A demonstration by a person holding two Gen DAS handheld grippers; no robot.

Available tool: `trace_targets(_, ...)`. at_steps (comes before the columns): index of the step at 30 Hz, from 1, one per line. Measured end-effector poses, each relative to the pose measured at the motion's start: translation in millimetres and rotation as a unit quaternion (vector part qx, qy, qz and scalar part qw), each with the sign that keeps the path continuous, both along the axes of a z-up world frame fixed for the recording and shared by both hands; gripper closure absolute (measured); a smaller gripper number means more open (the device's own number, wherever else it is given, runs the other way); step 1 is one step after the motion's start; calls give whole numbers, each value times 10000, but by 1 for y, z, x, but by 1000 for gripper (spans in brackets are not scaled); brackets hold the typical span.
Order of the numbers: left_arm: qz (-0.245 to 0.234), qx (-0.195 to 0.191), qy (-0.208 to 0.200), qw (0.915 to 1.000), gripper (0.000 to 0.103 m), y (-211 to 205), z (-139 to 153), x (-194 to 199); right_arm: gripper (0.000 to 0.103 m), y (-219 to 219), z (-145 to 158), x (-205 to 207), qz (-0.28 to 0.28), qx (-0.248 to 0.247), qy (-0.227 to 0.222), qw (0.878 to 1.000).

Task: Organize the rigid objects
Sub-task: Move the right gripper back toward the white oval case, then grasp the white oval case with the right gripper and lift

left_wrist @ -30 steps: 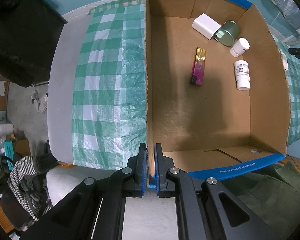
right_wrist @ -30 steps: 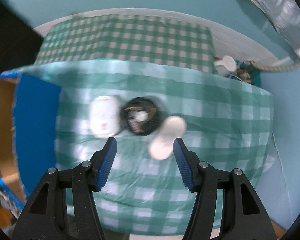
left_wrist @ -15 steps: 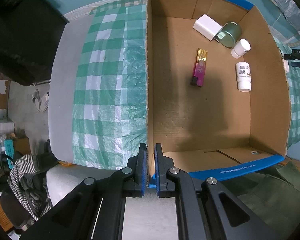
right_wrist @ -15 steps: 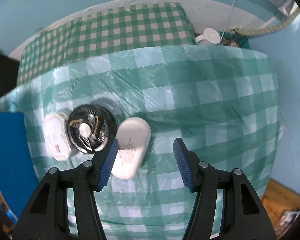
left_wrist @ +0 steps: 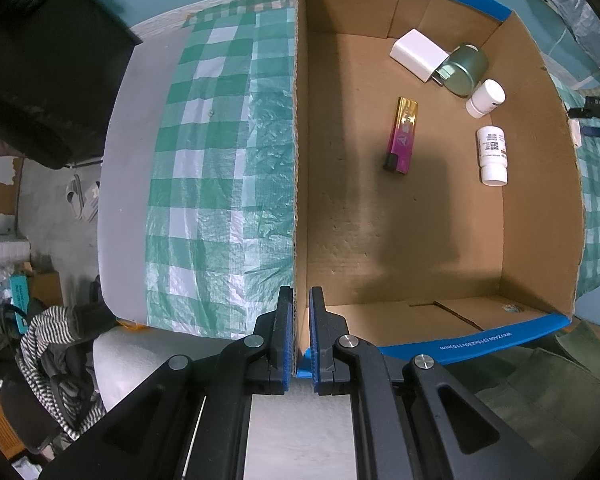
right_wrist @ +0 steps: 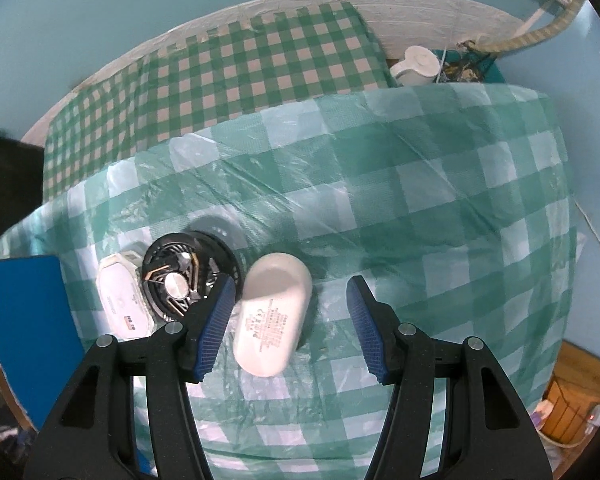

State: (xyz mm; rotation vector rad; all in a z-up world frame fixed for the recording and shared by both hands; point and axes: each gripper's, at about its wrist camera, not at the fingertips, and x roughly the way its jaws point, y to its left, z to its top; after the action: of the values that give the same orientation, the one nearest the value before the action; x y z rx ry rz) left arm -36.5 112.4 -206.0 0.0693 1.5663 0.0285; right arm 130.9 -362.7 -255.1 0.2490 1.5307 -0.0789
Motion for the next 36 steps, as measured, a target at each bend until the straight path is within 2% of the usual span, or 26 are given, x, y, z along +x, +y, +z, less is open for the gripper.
trace_targets(6, -8, 4, 5, 10000, 96, 0, 0, -1, 45, 4, -11, -13, 233, -49, 138, 9996)
trace_targets(10, 13, -8, 20, 10000, 96, 0, 0, -1, 60, 5, -16, -16, 323, 7, 132, 9994)
trace_targets(14, 4, 8, 41, 10000, 96, 0, 0, -2, 60, 8, -15, -14, 486, -68, 61, 9988)
trace_targets(18, 6, 8, 32, 10000, 96, 0, 0, -2, 66, 18, -16, -13, 823, -282, 109, 9961)
trace_targets(24, 14, 0, 2, 10000, 96, 0, 0, -2, 66, 23, -14, -19, 1051, -290, 187, 9939)
trace_targets(36, -7, -6, -4, 10000, 96, -1, 0, -2, 66, 47, 23, -29, 1534, -168, -8, 9880)
